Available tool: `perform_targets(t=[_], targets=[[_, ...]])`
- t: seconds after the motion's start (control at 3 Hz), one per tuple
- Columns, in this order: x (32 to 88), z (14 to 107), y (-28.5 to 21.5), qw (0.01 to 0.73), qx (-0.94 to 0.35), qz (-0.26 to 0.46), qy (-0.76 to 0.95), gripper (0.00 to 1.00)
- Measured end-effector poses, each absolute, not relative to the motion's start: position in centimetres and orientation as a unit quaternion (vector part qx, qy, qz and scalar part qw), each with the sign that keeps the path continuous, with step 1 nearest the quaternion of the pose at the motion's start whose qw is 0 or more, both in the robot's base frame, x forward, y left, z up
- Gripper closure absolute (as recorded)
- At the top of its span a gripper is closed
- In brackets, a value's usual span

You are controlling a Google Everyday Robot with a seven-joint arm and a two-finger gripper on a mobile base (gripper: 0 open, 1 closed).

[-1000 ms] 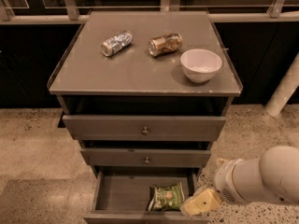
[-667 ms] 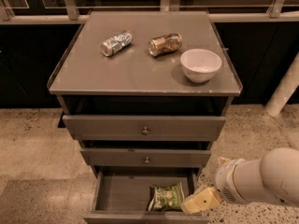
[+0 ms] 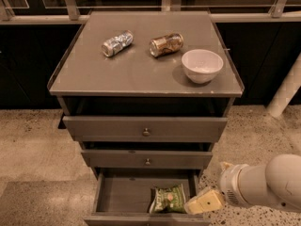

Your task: Pick green jalapeno chip bag from bottom drawer and place on counter

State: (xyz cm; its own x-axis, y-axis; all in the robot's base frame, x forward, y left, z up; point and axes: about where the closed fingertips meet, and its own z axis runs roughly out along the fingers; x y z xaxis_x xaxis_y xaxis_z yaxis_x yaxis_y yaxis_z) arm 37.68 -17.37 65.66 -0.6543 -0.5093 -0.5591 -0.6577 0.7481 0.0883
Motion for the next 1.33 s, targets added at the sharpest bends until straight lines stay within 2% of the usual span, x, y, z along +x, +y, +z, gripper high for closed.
perform_targets(t=[0.67, 1.33], targets=[[41.8, 56.3, -16.9, 0.287, -0.285, 0.216, 0.889, 0.0], [42.0, 53.3, -16.1, 0.278, -0.261, 0.232, 0.895, 0.0]])
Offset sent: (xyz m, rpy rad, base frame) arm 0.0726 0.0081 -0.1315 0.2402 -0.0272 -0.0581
